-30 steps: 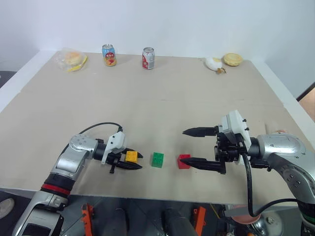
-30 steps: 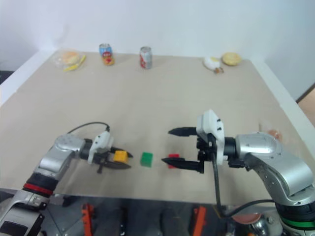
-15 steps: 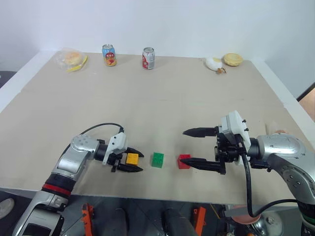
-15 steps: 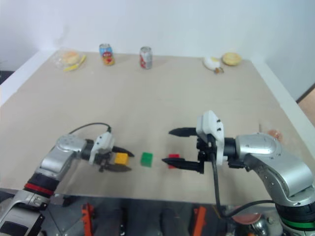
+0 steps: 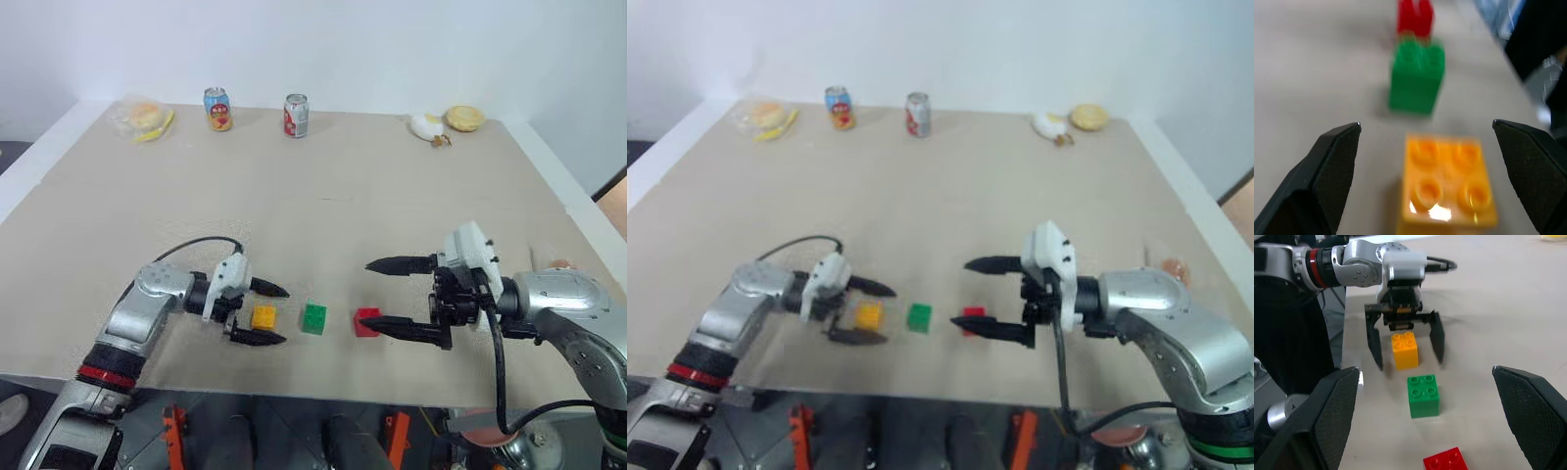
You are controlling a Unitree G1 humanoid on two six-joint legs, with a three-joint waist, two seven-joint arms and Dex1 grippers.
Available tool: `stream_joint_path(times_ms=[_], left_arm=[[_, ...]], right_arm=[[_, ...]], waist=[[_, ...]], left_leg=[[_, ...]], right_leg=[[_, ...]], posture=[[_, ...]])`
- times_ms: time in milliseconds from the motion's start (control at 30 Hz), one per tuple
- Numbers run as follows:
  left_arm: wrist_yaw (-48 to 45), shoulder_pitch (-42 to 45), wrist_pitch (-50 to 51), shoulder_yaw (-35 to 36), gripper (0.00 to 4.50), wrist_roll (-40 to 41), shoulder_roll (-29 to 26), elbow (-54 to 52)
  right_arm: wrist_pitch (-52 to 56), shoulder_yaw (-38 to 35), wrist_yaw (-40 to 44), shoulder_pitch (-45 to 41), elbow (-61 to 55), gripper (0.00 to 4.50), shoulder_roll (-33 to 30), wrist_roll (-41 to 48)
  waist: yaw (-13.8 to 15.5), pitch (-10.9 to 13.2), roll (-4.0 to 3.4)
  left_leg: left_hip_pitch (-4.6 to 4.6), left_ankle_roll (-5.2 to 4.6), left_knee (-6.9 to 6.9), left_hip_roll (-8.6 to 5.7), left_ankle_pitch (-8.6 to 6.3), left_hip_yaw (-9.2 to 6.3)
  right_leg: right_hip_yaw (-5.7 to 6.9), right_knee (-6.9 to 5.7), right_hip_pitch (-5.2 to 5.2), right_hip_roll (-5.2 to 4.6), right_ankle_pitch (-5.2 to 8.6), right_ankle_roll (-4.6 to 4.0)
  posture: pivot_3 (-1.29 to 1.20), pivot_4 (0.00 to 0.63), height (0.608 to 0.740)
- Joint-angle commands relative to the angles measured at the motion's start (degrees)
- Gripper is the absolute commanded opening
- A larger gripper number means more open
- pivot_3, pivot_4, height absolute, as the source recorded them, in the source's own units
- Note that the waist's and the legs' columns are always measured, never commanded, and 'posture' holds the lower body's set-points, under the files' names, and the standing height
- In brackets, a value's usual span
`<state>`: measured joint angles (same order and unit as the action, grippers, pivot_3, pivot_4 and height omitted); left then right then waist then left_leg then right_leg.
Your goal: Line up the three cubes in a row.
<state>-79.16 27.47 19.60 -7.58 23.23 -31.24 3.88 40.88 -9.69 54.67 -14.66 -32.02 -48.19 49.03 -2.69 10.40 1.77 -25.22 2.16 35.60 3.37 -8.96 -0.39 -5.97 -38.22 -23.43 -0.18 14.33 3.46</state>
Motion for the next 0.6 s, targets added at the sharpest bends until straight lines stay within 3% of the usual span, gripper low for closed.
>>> stream_joint_path(times_ms=[33,100,167,300,433,600], left_arm=[[17.55,4.70,10.48,11.93,4.46,8.95,4.37,-6.61],[28.63,5.62,11.72,16.21,4.46,8.45,7.70,-7.95],[38.99,3.93,9.35,18.35,4.46,3.95,10.50,-8.86],[55.52,-1.94,0.65,20.96,4.46,-4.33,16.78,-10.39],[66.44,-4.55,-5.94,21.12,4.46,-10.95,20.52,-8.75],[71.73,-6.07,-12.08,20.16,4.46,-15.12,21.92,-3.06]], right_arm=[[-0.74,-6.21,-7.76,-0.84,1.72,4.50,4.54,3.51],[-2.39,-7.30,-13.39,-0.58,3.66,4.50,8.66,1.61],[-7.06,-8.10,-23.60,-0.86,6.62,4.50,16.81,-3.02],[-19.39,-6.57,-41.24,3.92,10.44,4.50,30.39,-20.35],[-26.57,-4.20,-49.11,7.75,13.67,4.50,36.34,-30.96],[-29.38,-1.77,-55.01,9.11,16.03,4.50,41.76,-36.71]], waist=[[0.00,0.01,0.02],[0.03,0.00,0.03],[-0.05,-0.05,0.03],[-0.02,-0.14,-0.11],[0.35,-0.13,-0.10],[0.20,-0.14,-0.10]], left_leg=[[0.00,0.00,0.03,0.00,0.00,-0.02],[0.00,-0.01,0.15,0.00,0.00,-0.14],[0.10,-0.01,0.14,-0.04,0.01,-0.11],[0.23,0.03,-0.07,-0.09,0.03,-0.03],[-0.03,0.22,-0.16,-0.17,0.12,-0.06],[0.13,0.26,-0.12,-0.29,0.15,0.03]], right_leg=[[0.02,-0.01,0.02,0.00,-0.03,0.05],[0.12,0.00,0.10,0.01,-0.12,0.19],[0.06,0.01,0.18,0.00,-0.17,0.24],[-0.16,0.02,0.12,0.04,-0.31,0.36],[-0.15,0.01,-0.09,0.00,-0.27,0.38],[-0.26,0.05,0.02,-0.10,-0.31,0.36]], posture=[[0.00,0.150,0.733],[0.00,0.150,0.733],[0.00,0.150,0.733],[0.00,0.150,0.733],[0.00,0.150,0.733],[0.00,0.150,0.733]])
